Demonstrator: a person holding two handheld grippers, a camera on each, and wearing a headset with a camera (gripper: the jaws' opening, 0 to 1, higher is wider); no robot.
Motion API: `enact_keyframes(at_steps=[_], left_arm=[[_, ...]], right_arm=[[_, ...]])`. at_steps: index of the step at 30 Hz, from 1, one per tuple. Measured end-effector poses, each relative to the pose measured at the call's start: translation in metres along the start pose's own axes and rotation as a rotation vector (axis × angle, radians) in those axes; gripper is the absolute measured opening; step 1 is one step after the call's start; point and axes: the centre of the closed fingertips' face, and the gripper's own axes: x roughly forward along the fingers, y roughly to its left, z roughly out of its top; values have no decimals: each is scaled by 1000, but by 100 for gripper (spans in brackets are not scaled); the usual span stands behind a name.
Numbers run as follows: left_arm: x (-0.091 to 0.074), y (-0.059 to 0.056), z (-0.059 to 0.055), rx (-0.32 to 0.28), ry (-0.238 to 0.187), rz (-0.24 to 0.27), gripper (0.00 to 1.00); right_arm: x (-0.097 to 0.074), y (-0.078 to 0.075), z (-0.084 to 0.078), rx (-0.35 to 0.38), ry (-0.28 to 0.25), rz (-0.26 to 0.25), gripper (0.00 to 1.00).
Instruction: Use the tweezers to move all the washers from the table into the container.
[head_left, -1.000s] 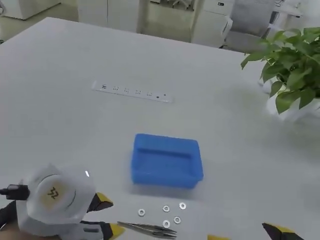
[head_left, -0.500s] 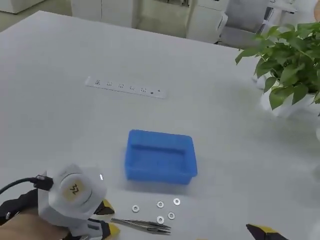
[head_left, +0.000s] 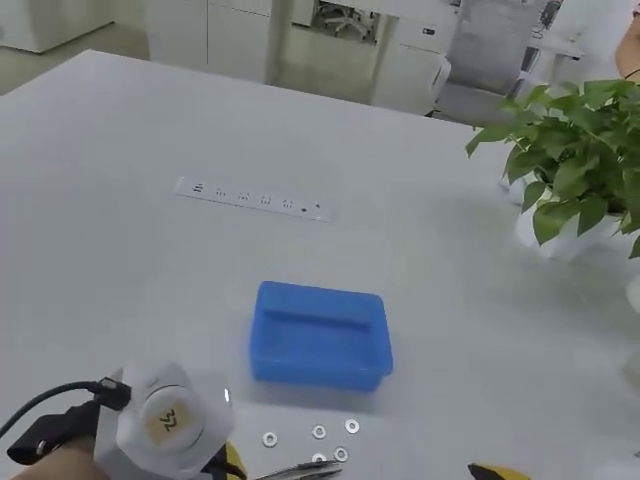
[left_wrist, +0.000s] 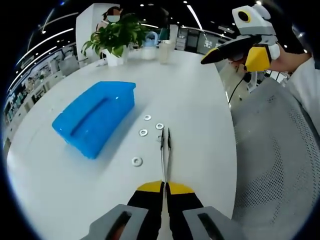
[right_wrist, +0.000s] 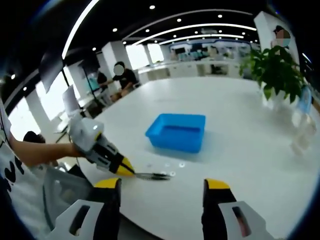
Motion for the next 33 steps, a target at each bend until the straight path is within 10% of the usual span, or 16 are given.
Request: enact_keyframes(at_steps=[17, 23, 33], left_arm=[[-57, -19, 64, 19, -167, 44, 0], [-68, -21, 80, 21, -208, 38, 0], [-78, -6, 89, 66, -230, 58, 0]], right_arm=[[69, 40, -22, -433, 160, 162, 43], [101, 55, -31, -433, 203, 239, 29], [128, 65, 0, -353, 143, 300, 12]])
